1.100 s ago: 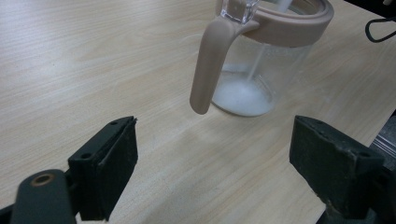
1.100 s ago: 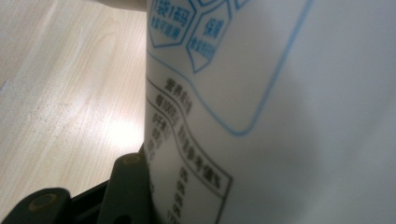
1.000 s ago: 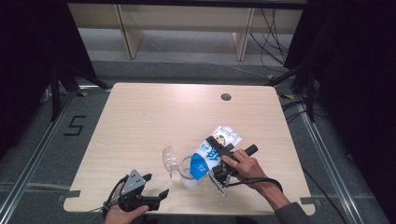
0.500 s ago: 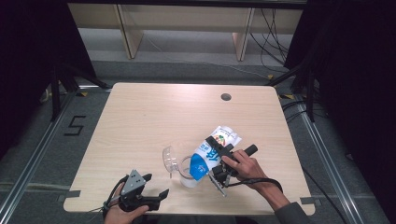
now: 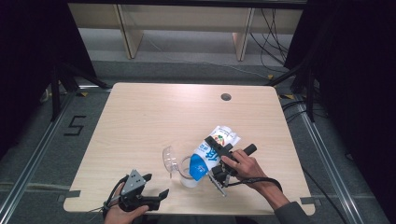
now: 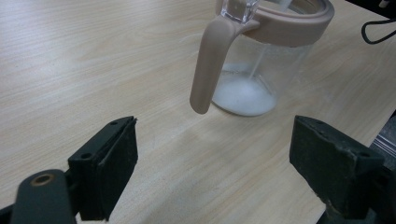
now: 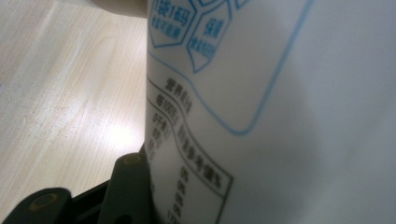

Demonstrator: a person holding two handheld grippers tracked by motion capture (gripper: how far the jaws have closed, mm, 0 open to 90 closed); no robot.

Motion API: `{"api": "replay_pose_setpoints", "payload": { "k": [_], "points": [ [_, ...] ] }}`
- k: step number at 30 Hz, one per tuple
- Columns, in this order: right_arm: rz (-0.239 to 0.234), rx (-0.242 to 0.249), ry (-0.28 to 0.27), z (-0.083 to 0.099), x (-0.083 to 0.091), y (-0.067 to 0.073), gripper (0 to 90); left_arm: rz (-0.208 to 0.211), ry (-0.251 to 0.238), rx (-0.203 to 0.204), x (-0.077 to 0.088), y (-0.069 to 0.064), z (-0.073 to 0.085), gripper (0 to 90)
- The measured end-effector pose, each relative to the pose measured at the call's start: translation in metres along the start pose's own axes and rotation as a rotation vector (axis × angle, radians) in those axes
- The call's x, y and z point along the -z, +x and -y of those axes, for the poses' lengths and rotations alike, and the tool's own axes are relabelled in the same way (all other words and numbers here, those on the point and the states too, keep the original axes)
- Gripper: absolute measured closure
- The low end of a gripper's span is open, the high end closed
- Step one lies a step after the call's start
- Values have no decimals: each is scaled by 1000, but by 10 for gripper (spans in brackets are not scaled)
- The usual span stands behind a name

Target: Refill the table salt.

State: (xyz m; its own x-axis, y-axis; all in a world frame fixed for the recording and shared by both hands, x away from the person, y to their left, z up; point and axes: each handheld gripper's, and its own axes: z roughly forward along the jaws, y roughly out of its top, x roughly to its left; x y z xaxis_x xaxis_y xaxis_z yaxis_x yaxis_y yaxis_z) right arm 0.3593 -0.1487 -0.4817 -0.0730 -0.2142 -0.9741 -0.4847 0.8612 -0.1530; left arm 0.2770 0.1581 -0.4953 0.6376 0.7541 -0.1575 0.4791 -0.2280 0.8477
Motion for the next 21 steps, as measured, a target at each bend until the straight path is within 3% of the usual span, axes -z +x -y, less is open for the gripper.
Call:
{"api": "replay_pose_setpoints", "payload": {
  "k": [7, 15, 19, 20, 21],
  "points": [
    [16, 1, -12, 1, -1, 1, 541, -3, 0, 2, 0, -1, 0, 150],
    [1, 3, 1, 1, -1, 0, 543, -3, 0, 0, 0, -1, 0, 149],
    [12, 19, -19, 1, -2, 0, 543, -2, -5, 8, -1, -1, 0, 150],
    [23, 65, -45, 0, -4, -3, 543, -3, 2, 0, 0, -1, 0, 150],
    [31, 77, -53, 0, -4, -5, 543, 0, -1, 0, 0, 0, 0, 150]
  ]
}}
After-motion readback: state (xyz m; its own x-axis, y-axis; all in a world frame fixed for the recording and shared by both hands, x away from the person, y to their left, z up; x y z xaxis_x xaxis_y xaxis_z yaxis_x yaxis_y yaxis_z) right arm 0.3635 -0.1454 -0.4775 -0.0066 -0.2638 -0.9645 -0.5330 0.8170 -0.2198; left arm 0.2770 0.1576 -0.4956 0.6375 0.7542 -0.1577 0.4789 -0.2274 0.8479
